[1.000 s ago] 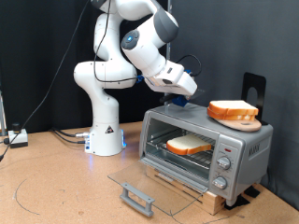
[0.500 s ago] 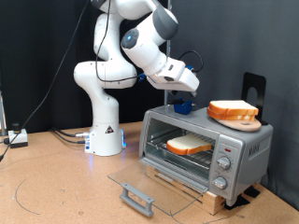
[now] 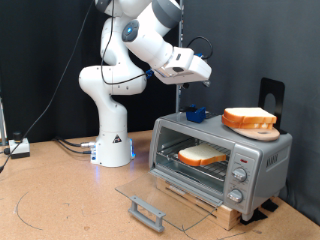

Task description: Make a piece of toast with the oven

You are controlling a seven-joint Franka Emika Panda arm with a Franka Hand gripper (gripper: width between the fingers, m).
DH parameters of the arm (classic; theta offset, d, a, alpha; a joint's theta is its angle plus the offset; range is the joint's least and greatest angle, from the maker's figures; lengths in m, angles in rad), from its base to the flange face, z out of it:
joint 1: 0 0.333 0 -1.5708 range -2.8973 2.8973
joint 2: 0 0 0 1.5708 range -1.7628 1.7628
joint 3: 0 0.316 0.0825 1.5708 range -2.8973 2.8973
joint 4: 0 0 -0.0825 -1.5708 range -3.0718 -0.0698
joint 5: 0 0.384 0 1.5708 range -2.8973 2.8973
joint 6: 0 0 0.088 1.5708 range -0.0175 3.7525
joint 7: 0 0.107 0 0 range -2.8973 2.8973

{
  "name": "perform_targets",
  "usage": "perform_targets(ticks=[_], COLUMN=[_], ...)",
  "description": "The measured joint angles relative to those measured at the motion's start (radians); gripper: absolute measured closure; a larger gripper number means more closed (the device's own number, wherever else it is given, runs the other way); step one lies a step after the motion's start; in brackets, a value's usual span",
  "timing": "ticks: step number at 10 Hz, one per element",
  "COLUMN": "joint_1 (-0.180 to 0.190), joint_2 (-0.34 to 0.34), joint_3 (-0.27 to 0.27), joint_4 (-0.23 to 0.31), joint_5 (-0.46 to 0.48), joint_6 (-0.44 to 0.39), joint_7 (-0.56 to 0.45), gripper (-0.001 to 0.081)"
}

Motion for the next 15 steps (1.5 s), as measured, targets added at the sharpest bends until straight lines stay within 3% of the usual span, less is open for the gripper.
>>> perform_targets(ticks=[3, 11, 13, 14, 15], joint_1=[-0.076, -0.341, -0.382, -0.381, -0.379], joint_2=[0.001, 0.037, 0.083, 0.082, 0.08], joint_3=[-0.043, -0.108, -0.122, -0.12, -0.107], joint_4=[-0.018, -0.018, -0.003, -0.004, -0.018], joint_5=[-0.016, -0.217, -0.257, -0.257, -0.166], joint_6=[0.066, 0.193, 0.209, 0.209, 0.26], joint_7=[-0.013, 0.031, -0.004, -0.004, 0.029], gripper=[-0.0002, -0.0002, -0.0002, -0.0002, -0.0002])
